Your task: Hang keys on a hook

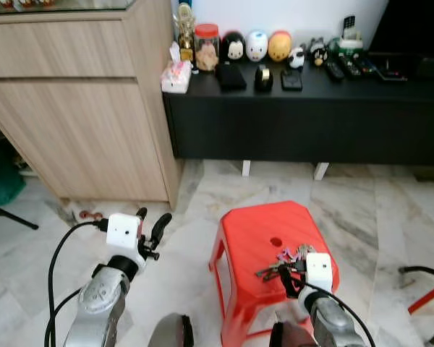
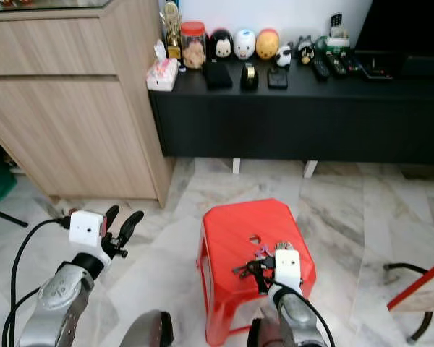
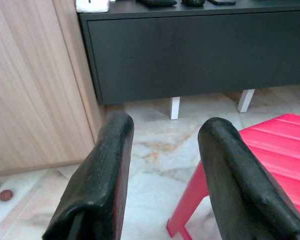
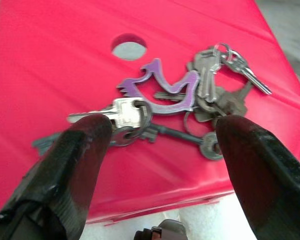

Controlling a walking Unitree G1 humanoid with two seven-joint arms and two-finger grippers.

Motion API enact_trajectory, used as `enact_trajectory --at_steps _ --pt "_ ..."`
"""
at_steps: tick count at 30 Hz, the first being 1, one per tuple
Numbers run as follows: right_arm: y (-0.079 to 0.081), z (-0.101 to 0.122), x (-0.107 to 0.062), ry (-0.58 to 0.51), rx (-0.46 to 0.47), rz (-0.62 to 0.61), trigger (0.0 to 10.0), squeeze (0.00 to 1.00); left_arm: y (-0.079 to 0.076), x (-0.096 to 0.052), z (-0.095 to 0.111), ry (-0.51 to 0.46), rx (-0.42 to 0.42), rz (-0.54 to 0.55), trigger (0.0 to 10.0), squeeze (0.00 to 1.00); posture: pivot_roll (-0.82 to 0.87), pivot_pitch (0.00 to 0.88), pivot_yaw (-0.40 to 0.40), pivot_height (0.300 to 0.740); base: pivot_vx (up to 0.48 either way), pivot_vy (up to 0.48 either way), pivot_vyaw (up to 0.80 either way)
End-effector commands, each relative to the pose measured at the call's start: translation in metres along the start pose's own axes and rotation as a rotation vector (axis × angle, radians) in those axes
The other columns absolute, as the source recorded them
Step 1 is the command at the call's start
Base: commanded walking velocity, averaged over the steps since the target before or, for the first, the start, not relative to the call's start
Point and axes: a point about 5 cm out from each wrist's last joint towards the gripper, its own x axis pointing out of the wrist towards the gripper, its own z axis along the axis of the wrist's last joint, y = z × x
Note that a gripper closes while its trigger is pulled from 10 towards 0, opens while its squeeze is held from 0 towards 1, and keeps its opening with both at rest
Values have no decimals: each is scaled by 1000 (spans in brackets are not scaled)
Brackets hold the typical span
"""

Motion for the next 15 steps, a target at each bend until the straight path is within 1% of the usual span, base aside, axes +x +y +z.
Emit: enact_trajectory --at_steps 1,3,8,15 --pt "-1 -2 0 11 31 -16 10000 0 -2 -2 1 6 -11 -3 10000 0 155 171 -20 627 0 0 0" --pt "-2 -2 0 14 19 -29 10000 0 -2 -3 0 8 -17 0 10000 0 151 177 -24 627 0 0 0" --pt "-3 5 1 -36 53 -40 10000 0 -6 -8 -2 16 -26 0 10000 0 151 180 -35 627 0 0 0" --pt "-2 11 2 -72 61 -29 10000 0 -7 -12 -3 20 -35 13 10000 0 154 172 -37 627 0 0 0"
